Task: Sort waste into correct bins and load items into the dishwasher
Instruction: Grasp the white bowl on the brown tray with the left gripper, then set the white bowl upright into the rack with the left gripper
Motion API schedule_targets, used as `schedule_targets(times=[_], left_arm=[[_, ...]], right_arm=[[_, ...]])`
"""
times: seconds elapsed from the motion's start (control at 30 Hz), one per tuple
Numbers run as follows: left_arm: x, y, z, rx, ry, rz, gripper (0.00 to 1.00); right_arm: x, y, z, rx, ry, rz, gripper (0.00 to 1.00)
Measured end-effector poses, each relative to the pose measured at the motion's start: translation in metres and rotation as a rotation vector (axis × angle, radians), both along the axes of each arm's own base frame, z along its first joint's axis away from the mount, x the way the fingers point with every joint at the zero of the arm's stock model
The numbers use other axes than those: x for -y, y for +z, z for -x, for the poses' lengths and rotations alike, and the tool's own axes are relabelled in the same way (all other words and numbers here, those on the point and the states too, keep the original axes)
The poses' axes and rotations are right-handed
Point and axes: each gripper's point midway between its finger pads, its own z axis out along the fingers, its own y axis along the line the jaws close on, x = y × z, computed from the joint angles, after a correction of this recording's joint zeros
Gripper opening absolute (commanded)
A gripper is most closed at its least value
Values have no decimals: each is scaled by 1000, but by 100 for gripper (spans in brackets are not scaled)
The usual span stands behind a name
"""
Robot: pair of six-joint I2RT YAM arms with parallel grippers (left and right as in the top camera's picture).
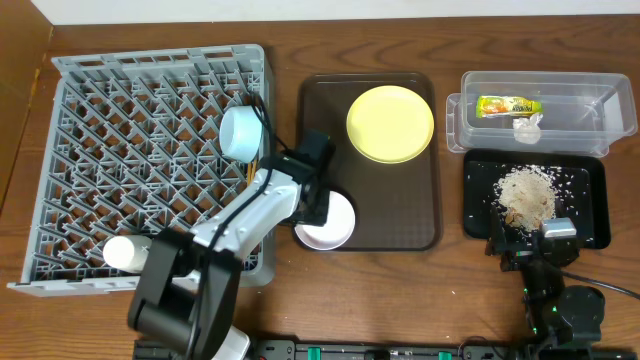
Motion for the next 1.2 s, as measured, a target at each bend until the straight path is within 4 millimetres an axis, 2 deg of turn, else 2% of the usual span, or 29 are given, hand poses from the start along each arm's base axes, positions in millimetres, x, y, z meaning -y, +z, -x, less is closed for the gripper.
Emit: schedule_targets(times=[0.1,0.17,0.2,0.37,0.53,0.6,0.67,0.77,0.87,0.9,0.93,1.0,1.07,1.2], left_arm=[[23,-7,1,-31,1,123,27],[43,-5,-1,-33,-9,224,19],[51,-3,-2,-33,-19,260,8],[67,0,2,-37,-50,311,8],[59,2,4,-53,-28,289,7],[41,12,4,-50,10,220,8],[19,34,-3,11,46,124,7],[-19,92,-24,228,99,-30,7],[-61,150,-29,443,164,-196,7],[-88,177,-26,539,208,-309,7],[-113,197,-19,595,243,-441,7],[-141,216,-10,631,272,-617,7],[-161,229,-5,647,289,-761,8],[-183,238,-4,632,285,-975,7]], right_arm=[[0,0,0,0,0,0,99],[0,0,0,0,0,0,99],[0,0,0,0,0,0,99],[0,0,0,0,0,0,99],[0,0,0,0,0,0,99],[0,0,0,0,0,0,99],[0,0,0,0,0,0,99],[0,0,0,0,0,0,99],[0,0,0,0,0,0,99],[0,0,0,0,0,0,99],[0,0,0,0,0,0,99],[0,0,0,0,0,0,99],[0,0,0,0,0,0,99],[0,0,0,0,0,0,99]])
